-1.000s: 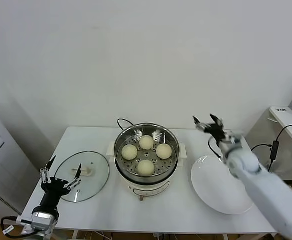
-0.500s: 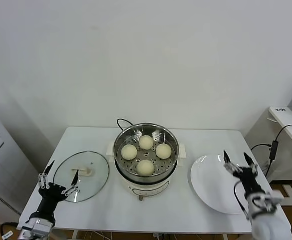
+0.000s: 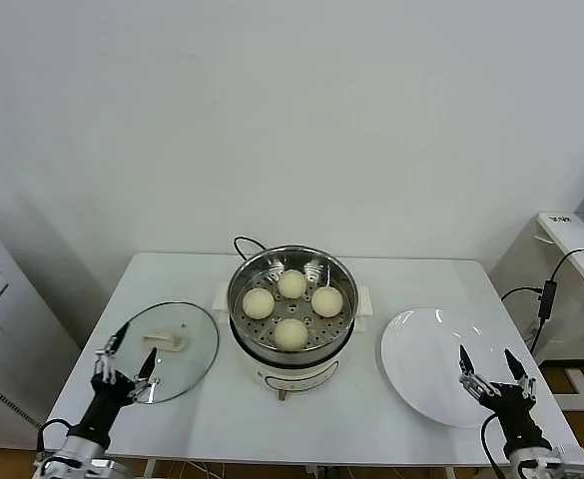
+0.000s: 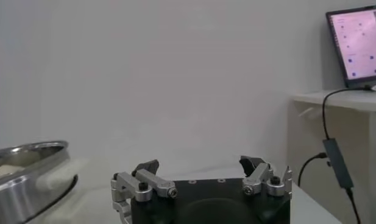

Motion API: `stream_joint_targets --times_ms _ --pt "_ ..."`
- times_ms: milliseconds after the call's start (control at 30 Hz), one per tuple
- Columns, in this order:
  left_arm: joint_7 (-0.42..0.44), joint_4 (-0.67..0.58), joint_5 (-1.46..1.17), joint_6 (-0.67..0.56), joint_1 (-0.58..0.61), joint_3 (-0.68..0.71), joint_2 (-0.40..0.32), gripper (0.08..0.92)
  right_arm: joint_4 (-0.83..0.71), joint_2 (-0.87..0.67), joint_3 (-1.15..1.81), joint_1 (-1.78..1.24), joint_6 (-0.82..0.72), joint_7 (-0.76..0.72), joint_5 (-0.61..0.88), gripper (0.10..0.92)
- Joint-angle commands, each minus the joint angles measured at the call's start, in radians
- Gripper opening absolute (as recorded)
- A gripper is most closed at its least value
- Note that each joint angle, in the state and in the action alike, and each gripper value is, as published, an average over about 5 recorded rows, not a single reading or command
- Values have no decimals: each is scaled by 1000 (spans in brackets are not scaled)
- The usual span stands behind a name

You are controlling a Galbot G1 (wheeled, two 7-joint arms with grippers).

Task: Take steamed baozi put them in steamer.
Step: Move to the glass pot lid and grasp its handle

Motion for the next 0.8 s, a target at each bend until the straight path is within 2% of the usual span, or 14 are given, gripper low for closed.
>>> stream_joint_targets --times_ms 33,400,800 --pt "-150 284 494 -136 -171 24 13 823 39 55 61 -91 15 -12 -25 823" --pt "-122 447 526 -25 -316 38 29 823 41 74 79 -101 20 -14 -19 823" --pt "-162 557 545 34 -425 56 34 823 36 91 86 -108 16 -11 -5 823"
